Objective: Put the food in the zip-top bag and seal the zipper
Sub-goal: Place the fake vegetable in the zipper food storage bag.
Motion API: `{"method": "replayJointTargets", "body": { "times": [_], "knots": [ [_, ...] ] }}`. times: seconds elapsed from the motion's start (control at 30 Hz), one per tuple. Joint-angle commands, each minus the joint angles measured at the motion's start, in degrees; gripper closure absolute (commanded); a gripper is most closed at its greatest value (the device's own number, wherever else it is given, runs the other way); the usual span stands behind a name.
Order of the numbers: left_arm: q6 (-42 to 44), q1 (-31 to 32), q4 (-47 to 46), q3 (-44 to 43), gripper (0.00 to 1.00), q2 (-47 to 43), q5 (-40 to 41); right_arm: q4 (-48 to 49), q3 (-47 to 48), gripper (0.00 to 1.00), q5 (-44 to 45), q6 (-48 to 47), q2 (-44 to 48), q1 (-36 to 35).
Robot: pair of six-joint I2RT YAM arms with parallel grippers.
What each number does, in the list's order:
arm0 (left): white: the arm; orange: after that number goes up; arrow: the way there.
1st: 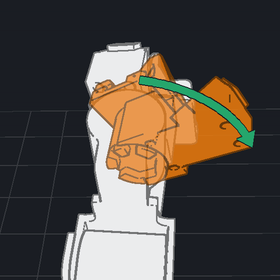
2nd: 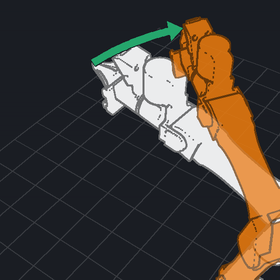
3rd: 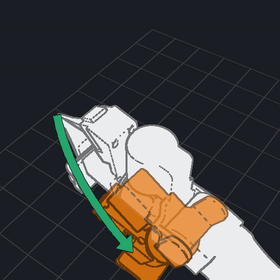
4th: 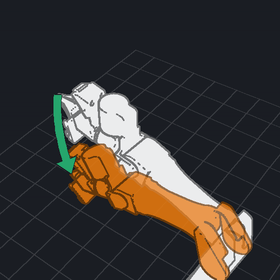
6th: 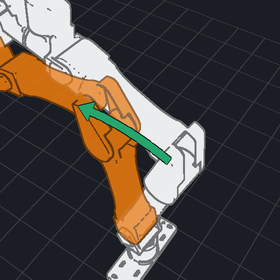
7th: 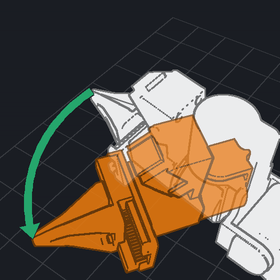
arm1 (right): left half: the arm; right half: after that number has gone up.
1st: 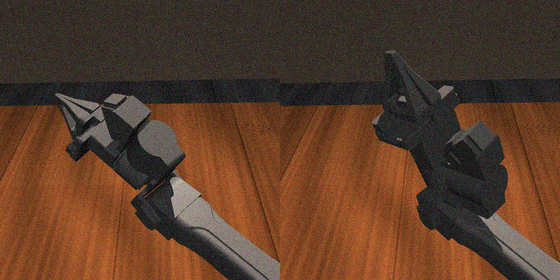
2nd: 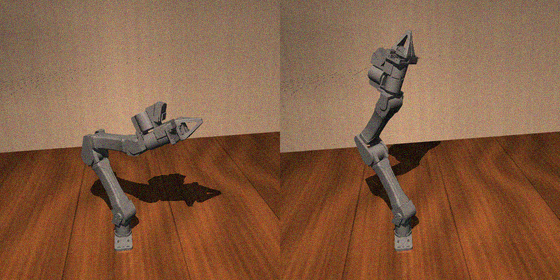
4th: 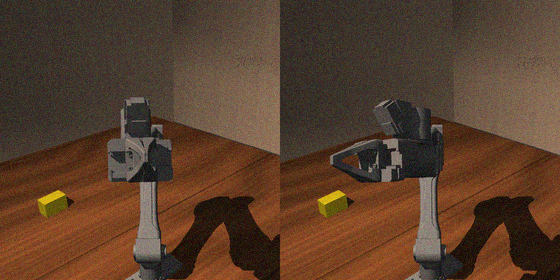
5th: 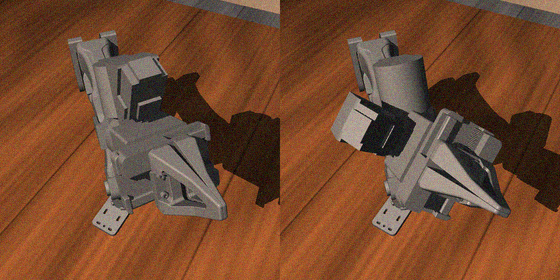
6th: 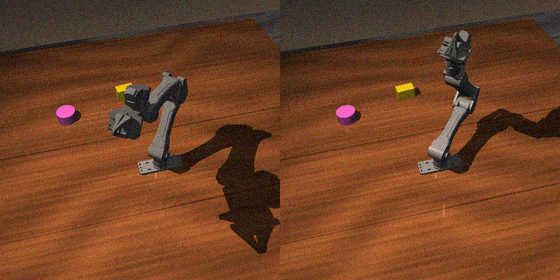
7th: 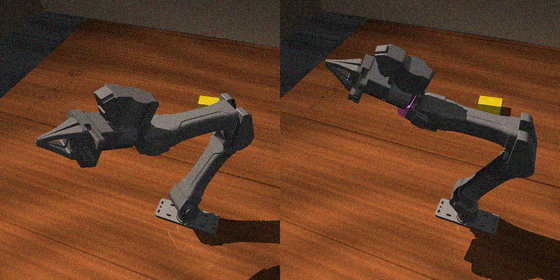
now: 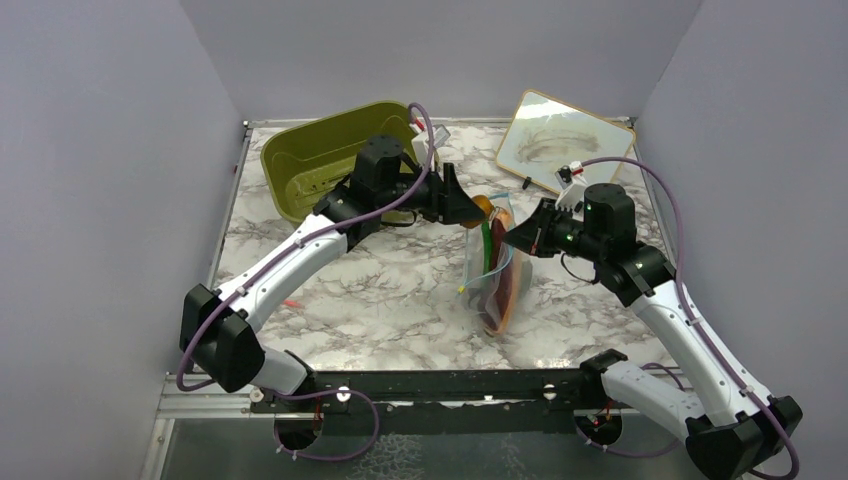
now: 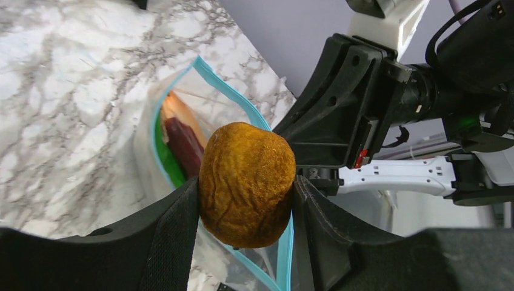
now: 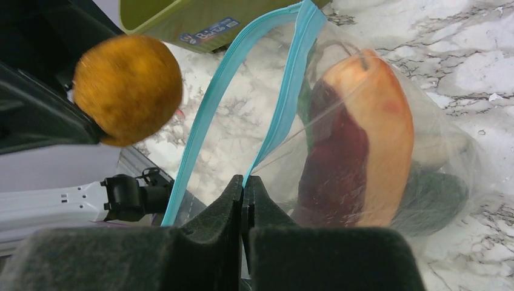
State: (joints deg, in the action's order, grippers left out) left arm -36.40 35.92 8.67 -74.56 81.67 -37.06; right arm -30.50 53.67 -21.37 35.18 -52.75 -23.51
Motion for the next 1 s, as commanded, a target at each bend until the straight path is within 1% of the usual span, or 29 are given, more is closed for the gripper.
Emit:
{"method": "replayJointTargets", "body": {
  "times": [0.0,0.07,0.2,0.33,0.37,0.5,0.67,0.73,0.83,0.9,0.97],
  "knots": [
    [-7.47,2.9,-9.07,3.99,0.72,-1.17,0.23,3.94,-0.24,0.99,-0.97,1.03,1.08,0.04],
    [-8.51,3.71,-9.1,5.01,0.72,-0.95,1.66,3.96,0.06,0.99,-0.96,1.03,0.86,0.04],
    [-13.52,4.16,-8.9,7.97,0.73,-1.65,5.83,3.2,1.0,0.99,-0.26,0.15,0.68,0.04],
    [-13.26,4.94,-7.11,8.45,0.71,-2.05,9.38,3.19,1.28,0.99,-0.24,0.06,0.81,0.04],
    [-13.01,4.95,-6.38,8.14,0.68,-1.82,9.52,3.16,1.26,0.99,-0.26,0.06,0.8,0.04],
    [-10.64,5.11,-3.54,6.69,0.48,-1.48,9.76,2.77,1.52,0.99,0.04,0.07,0.66,0.05],
    [-7.2,5.21,-3.29,6.52,0.32,-3.08,9.84,2.36,1.81,0.99,1.26,0.15,0.92,0.02],
    [-6.1,5.21,-3.29,5.86,0.29,-2.32,7.38,2.53,1.62,0.99,1.57,0.44,0.82,0.04],
    [-5.83,5.36,-2.91,5.38,0.29,-1.69,5.1,2.72,1.48,0.99,1.85,0.93,0.76,0.04],
    [-4.86,5.39,-2.92,5.68,0.28,-1.95,5.47,2.73,1.52,0.99,2.21,1.24,0.77,0.0],
    [-1.92,5.39,-2.79,5.9,0.29,-2.49,5.91,2.58,1.8,0.99,2.92,1.7,1.03,0.03]
  ]
}}
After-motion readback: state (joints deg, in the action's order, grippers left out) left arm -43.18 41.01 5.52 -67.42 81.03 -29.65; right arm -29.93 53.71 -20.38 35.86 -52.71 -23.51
